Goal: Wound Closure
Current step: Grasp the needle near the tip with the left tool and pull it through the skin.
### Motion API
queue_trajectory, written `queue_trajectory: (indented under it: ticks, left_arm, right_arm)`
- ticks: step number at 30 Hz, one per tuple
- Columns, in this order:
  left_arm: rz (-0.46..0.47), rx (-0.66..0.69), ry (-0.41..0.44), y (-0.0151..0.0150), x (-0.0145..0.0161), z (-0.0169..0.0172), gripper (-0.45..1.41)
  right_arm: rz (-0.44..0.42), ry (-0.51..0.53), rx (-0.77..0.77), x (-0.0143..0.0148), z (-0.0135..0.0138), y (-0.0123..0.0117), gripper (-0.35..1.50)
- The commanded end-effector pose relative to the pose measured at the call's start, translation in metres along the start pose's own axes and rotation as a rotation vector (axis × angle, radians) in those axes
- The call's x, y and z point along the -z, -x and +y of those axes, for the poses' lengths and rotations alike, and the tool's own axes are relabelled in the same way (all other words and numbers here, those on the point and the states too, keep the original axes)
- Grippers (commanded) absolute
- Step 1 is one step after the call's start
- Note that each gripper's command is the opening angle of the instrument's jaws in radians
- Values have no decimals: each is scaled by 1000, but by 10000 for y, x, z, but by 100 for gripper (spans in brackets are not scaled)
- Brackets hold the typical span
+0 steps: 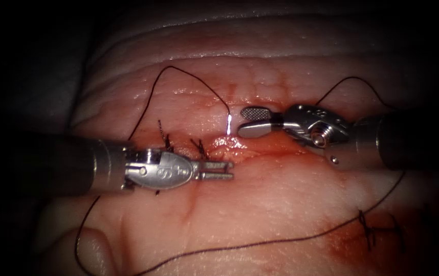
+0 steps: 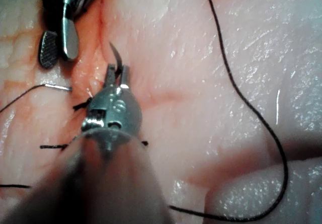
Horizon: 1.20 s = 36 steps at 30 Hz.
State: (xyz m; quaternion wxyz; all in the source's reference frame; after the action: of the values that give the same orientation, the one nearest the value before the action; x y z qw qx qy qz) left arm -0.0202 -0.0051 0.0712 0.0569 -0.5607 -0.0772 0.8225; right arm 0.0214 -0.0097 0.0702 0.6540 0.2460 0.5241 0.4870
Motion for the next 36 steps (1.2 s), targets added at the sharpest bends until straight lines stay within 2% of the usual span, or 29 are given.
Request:
queue_trajectory:
  ticks: [1,8,17,26,36]
  left_arm:
    - [11,35,13,-1,-6,2,-45]
    - [73,254,95,-28,0,10,-45]
    - [129,444,197,-64,12,11,-45]
    - [191,485,247,-101,36,1,-45]
    - [211,485,266,-134,54,-2,-45]
  right_arm:
    - [4,0,-3,-2,1,6,10]
    - [6,19,-11,8,0,8,7]
    - [6,18,-8,9,0,12,7]
    - [8,19,-26,9,-1,23,9]
    - [7,16,-37,11,0,24,10]
